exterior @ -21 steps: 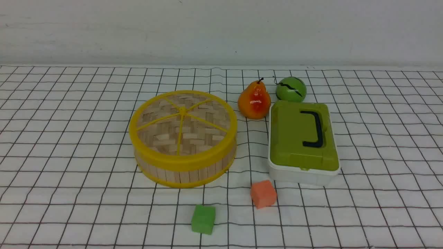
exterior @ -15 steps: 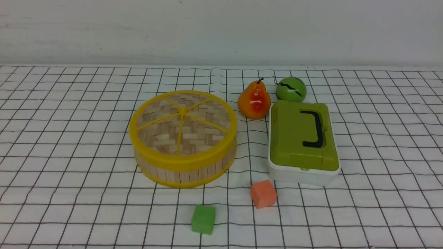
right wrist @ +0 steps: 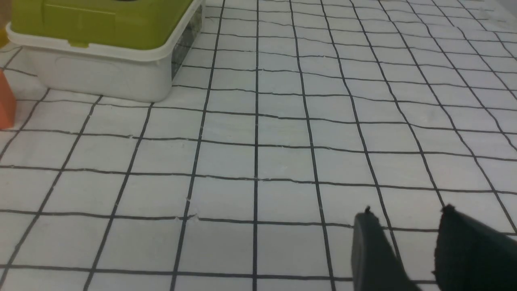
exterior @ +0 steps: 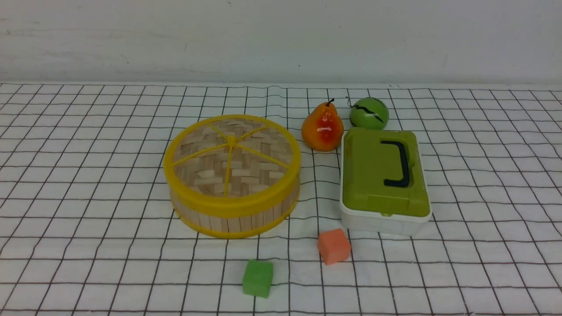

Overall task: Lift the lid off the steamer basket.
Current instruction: Use the left arm to lift the lid of the steamer

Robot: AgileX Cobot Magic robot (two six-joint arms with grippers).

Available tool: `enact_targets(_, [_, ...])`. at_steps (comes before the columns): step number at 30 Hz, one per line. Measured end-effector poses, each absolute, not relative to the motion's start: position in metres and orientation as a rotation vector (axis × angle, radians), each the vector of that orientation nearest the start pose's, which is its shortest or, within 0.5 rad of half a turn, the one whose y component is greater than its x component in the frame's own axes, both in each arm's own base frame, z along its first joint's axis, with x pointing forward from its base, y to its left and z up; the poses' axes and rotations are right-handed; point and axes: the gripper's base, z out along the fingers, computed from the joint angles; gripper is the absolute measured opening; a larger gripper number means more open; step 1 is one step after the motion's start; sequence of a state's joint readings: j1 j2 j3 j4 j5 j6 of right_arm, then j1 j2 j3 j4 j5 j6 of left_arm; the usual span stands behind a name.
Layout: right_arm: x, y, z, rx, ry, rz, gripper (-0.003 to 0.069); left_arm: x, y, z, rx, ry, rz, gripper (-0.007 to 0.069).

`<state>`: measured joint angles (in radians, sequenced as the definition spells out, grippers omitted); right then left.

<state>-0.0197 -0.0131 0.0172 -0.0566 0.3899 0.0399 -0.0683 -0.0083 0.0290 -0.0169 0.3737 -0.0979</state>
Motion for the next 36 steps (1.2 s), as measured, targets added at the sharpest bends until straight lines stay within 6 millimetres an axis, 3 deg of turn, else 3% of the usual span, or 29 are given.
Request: enact_targets(36, [0.0518, -0.003, 0.1731, 0.022, 1.877, -0.042, 0.0239, 0.0546, -0.004, 0.1771, -0.033, 1.799, -0.128, 0.005])
